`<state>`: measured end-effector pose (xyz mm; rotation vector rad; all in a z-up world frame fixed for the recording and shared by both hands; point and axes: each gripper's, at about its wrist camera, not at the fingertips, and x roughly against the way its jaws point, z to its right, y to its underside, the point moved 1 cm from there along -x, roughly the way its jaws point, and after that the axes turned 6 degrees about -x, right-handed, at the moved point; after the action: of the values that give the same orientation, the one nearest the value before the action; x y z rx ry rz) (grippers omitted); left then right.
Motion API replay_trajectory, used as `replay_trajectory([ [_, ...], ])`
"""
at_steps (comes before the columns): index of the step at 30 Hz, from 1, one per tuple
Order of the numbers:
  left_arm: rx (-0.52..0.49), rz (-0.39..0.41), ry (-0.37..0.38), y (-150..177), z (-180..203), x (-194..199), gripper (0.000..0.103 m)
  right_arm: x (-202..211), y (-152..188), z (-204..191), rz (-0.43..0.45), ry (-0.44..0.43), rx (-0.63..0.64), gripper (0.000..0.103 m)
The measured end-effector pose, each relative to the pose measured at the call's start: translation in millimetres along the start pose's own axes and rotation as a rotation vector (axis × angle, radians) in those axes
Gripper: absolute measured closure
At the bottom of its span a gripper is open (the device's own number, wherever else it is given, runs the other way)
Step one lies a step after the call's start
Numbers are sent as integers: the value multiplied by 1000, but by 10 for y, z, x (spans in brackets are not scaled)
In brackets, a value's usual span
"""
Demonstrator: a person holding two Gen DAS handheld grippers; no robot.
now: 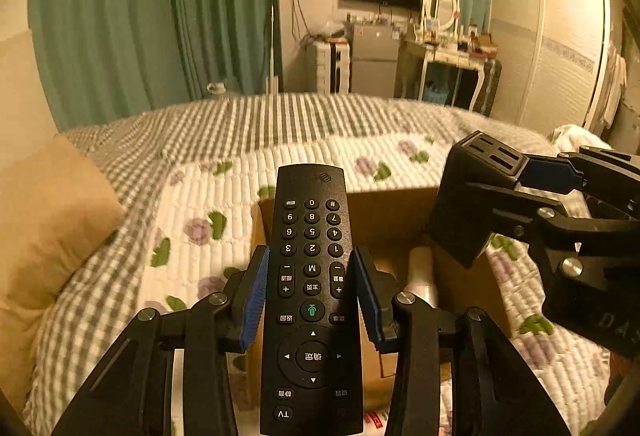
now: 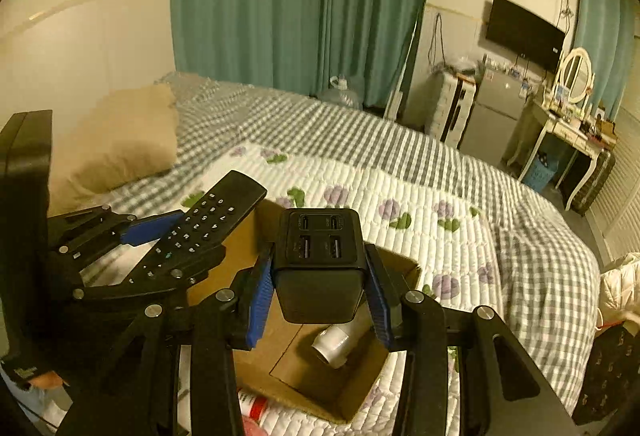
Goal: Organize rigid objects
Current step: 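Lower the remote and USB charger into the box and open both grippers, then grasp a white charger cube with the left gripper while the right grasps another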
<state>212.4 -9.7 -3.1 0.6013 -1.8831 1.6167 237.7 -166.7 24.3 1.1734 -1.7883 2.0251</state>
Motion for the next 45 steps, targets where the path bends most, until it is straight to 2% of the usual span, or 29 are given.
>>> replay_trajectory([
  [4,0,-59,12,130,20,-331,61,-375,91,64,-61,-4,-17,62],
  [7,-17,-97,-8,198,42,-535,61,-568,195,129,-94,-4,-28,62],
  [16,-54,-128,-29,237,122,-733,61,-1021,306,282,-160,-19,-54,62],
  [18,-70,-130,-55,247,150,-763,61,-1059,319,286,-162,-10,-50,62],
  [21,-68,-138,-42,251,164,-774,59,-1050,305,283,-142,11,-49,61],
  [22,-63,-142,-37,249,166,-758,58,-1012,287,289,-123,9,-53,61],
  [23,-60,-135,-38,244,165,-726,56,-937,252,298,-93,12,-57,54],
  [24,-53,-124,-43,231,159,-660,47,-833,206,309,-61,20,-61,42],
  [25,-37,-118,-42,218,142,-580,33,-689,148,330,-24,32,-75,38],
  [27,-14,-101,-35,203,105,-418,22,-484,68,348,4,33,-85,35],
  [30,-12,-76,-44,218,64,-94,21,-120,21,321,38,65,-55,31],
  [32,-12,-63,-50,250,43,96,14,115,46,278,63,72,-33,23],
  [33,-9,-52,-54,276,30,219,5,247,71,251,77,71,-23,20],
  [34,-4,-36,-61,303,14,323,1,375,109,218,86,70,-12,18],
  [38,4,5,-76,470,-20,692,0,743,325,100,100,56,6,6],
  [41,16,4,-71,644,-29,834,0,899,592,-14,70,38,27,3],
  [45,32,-34,-52,963,6,814,0,902,972,-159,22,52,83,2],
])
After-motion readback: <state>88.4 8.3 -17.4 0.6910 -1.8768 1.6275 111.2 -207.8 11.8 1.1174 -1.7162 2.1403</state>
